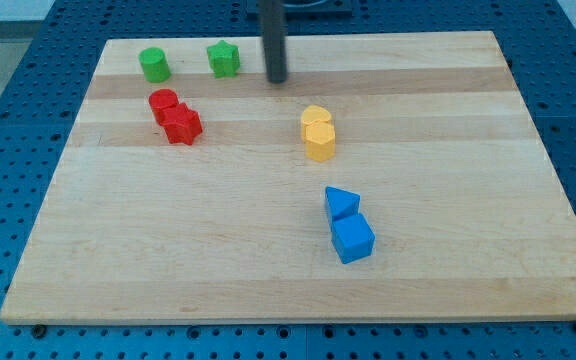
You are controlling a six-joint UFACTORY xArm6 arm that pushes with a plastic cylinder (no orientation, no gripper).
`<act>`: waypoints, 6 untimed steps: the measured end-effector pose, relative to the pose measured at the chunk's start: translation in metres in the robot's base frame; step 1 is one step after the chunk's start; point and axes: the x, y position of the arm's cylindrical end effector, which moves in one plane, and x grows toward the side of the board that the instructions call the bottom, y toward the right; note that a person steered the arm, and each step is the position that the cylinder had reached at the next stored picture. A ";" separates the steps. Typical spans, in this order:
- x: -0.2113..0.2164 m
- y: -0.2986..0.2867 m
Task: Push the green star into the green circle
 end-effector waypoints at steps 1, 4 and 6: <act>-0.031 -0.005; -0.033 -0.175; -0.031 -0.173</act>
